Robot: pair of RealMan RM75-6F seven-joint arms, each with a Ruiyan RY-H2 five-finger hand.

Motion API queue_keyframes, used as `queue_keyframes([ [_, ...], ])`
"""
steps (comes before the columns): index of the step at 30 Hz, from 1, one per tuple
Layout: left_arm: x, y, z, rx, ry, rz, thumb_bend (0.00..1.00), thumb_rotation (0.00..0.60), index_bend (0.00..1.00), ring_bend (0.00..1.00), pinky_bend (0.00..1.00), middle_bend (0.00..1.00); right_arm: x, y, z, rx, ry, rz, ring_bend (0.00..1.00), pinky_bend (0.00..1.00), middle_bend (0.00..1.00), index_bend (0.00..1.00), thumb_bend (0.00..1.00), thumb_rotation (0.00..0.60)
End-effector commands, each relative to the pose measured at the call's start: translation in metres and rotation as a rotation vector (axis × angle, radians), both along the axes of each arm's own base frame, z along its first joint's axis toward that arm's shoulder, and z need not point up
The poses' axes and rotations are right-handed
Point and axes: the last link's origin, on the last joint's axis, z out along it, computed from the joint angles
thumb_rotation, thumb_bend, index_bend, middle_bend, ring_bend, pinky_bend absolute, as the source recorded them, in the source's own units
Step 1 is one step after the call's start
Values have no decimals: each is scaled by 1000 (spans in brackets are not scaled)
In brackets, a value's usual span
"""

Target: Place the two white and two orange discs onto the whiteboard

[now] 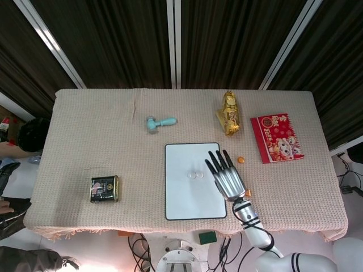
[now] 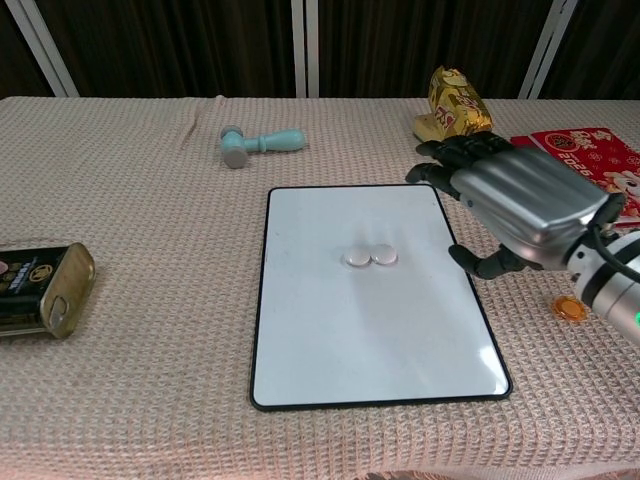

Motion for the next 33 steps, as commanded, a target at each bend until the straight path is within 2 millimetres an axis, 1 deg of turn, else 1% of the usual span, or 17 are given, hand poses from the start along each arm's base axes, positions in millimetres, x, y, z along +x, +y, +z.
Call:
queue_keyframes([
  [1, 2, 0, -2, -6, 4, -4, 97, 600, 119, 1, 118, 142, -28, 22, 31, -9, 43, -56, 0, 0, 0, 295, 377, 600],
  [4, 3, 0, -3, -9, 7, -6, 96, 600, 119, 1, 118, 141, -45, 29, 42, 16, 89, -102, 0, 0, 0, 359, 375, 600],
  [8, 4, -1, -4, -8, 10, -9, 96, 600, 119, 1, 118, 141, -65, 37, 51, 42, 134, -162, 0, 0, 0, 397, 370, 600],
  [11, 4, -1, -4, -10, 11, -6, 96, 600, 118, 2, 118, 142, -76, 41, 53, 45, 155, -190, 0, 0, 0, 409, 370, 600],
  [14, 3, 0, -5, -14, 12, -5, 96, 600, 118, 1, 118, 142, -84, 43, 52, 43, 155, -212, 0, 0, 0, 410, 370, 600],
  [23, 3, 0, -5, -15, 12, -4, 96, 600, 118, 1, 118, 141, -91, 44, 38, 51, 148, -216, 0, 0, 0, 414, 369, 600],
  [33, 3, 0, -4, -13, 11, -3, 96, 600, 119, 1, 118, 142, -91, 42, 30, 46, 142, -213, 0, 0, 0, 413, 370, 600],
])
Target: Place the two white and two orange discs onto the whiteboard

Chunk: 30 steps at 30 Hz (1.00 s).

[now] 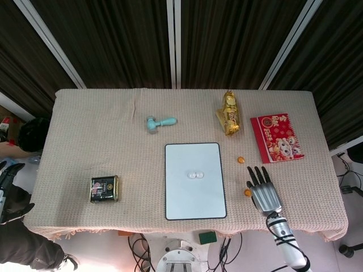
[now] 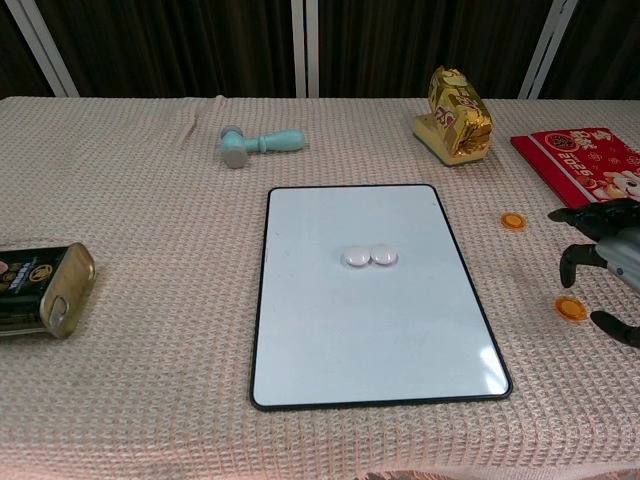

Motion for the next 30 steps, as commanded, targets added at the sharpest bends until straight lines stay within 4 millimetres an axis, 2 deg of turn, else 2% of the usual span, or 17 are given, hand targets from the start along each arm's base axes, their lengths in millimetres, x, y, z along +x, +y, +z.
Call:
queue_keyframes([
  [1, 0, 0, 0, 0, 0, 0, 96, 600, 119, 1, 118, 142, 0, 1, -1, 3, -6, -5, 0, 0, 0, 413, 370, 600],
  [23, 0, 1, 0, -3, -1, 4, 100, 600, 119, 2, 118, 141, 1, 2, -11, -6, -18, -5, 0, 0, 0, 412, 388, 600],
  [30, 0, 0, 0, 1, -2, 5, 100, 600, 119, 2, 118, 142, 3, 2, -10, -10, -26, 3, 0, 0, 0, 448, 396, 600],
])
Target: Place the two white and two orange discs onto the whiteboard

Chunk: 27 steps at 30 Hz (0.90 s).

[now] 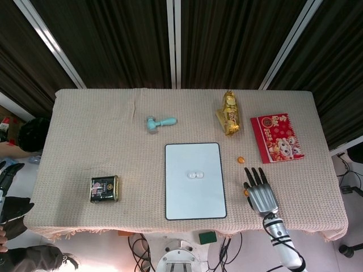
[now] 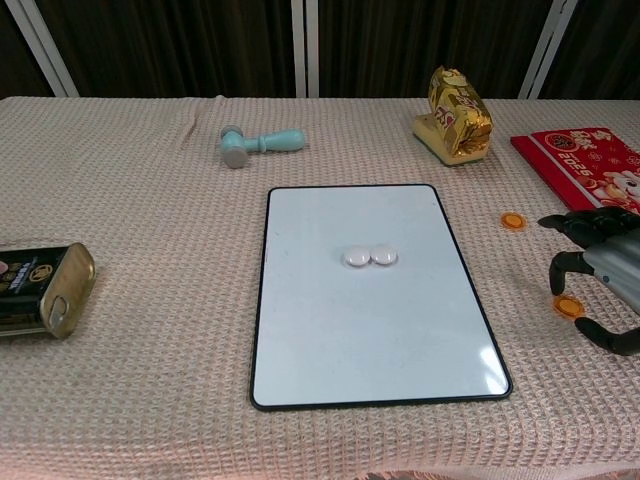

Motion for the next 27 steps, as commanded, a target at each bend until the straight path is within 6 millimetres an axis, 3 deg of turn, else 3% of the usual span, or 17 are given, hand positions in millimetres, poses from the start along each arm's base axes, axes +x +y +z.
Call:
queue_keyframes([
  [1, 0, 0, 0, 0, 0, -1, 100, 600, 119, 2, 118, 142, 1, 0, 0, -2, -4, 4, 0, 0, 0, 458, 398, 600],
  [8, -1, 0, 1, 3, -3, 2, 101, 600, 118, 1, 118, 142, -1, 0, 3, -10, -8, -6, 0, 0, 0, 508, 400, 600],
  [12, -1, 1, 0, -1, -2, 4, 100, 600, 119, 2, 118, 142, 10, -3, 6, -24, -44, 33, 0, 0, 0, 517, 400, 600],
  [19, 1, 0, -1, -2, 0, 1, 100, 600, 118, 1, 118, 142, 66, -20, -5, 3, -76, 197, 0, 0, 0, 523, 403, 600],
  [27, -2, 1, 1, 3, -3, 9, 100, 600, 119, 2, 118, 142, 119, -38, -49, 92, -68, 298, 0, 0, 0, 532, 422, 600],
])
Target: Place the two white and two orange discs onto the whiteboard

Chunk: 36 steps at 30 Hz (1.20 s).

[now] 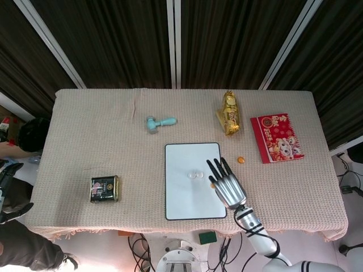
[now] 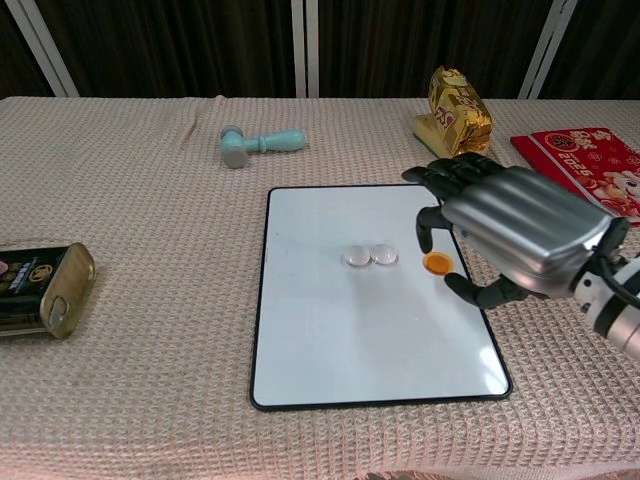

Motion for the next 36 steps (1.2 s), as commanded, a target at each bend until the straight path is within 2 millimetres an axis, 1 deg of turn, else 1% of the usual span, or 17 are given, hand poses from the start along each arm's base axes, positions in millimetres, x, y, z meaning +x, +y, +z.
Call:
queue_keyframes([
  [1, -2, 1, 1, -1, -2, 5, 100, 600, 119, 2, 118, 142, 19, -8, -19, 29, 12, 33, 0, 0, 0, 532, 422, 600],
  [4, -2, 1, 1, 1, -4, 6, 101, 600, 119, 2, 118, 142, 29, -11, -34, 51, 23, 44, 0, 0, 0, 532, 422, 600],
  [7, -3, 1, 2, 5, -6, 6, 100, 600, 119, 1, 118, 141, 36, -12, -45, 66, 29, 50, 0, 0, 0, 532, 421, 600],
  [13, -4, 1, 4, 8, -11, 8, 101, 600, 118, 2, 118, 142, 39, -11, -54, 79, 39, 53, 0, 0, 0, 532, 412, 600],
  [14, -4, 1, 4, 8, -11, 6, 101, 600, 118, 2, 118, 142, 39, -11, -54, 82, 40, 53, 0, 0, 0, 519, 403, 600],
  [15, -3, 1, 4, 8, -12, 5, 101, 600, 118, 1, 118, 142, 39, -11, -54, 84, 40, 53, 0, 0, 0, 499, 394, 600],
  [17, -3, 0, 4, 7, -12, 4, 101, 600, 119, 2, 118, 142, 39, -10, -54, 90, 36, 56, 0, 0, 0, 383, 372, 600],
  [19, -3, 0, 4, 7, -12, 3, 101, 600, 119, 1, 118, 142, 40, -9, -51, 91, 29, 61, 0, 0, 0, 179, 344, 600],
  [20, -3, 0, 3, 6, -11, 2, 101, 600, 119, 1, 118, 142, 39, -8, -49, 88, 26, 63, 0, 0, 0, 97, 334, 600],
  [22, -3, 0, 3, 5, -11, 1, 101, 600, 118, 1, 118, 141, 38, -8, -44, 81, 23, 64, 0, 0, 0, 16, 323, 600],
  [23, -3, 0, 3, 5, -10, 1, 101, 600, 119, 2, 118, 142, 37, -7, -39, 71, 16, 63, 0, 0, 0, 5, 321, 600],
  [25, -3, 1, 3, 4, -10, 1, 100, 600, 119, 2, 118, 142, 34, -7, -28, 47, -1, 60, 0, 0, 0, 0, 320, 600],
  [27, -3, 1, 3, 3, -10, 2, 100, 600, 119, 1, 118, 142, 27, -9, -12, 3, -20, 48, 0, 0, 0, 0, 319, 600],
  [30, -2, 1, 2, 2, -10, 2, 100, 600, 119, 1, 118, 142, 6, -17, 14, -77, -30, -9, 0, 0, 0, 0, 320, 600],
  [32, -2, 1, 1, 0, -9, 1, 101, 600, 119, 2, 118, 142, -14, -27, 30, -130, -25, -84, 0, 0, 0, 0, 320, 600],
  [34, -1, 1, 1, -4, -7, 0, 101, 600, 119, 2, 118, 142, -30, -35, 41, -162, -10, -142, 0, 0, 0, 6, 320, 600],
  [36, 0, 1, -1, -8, -4, -1, 100, 600, 119, 1, 118, 141, -47, -44, 50, -189, 7, -205, 0, 0, 0, 36, 320, 600],
])
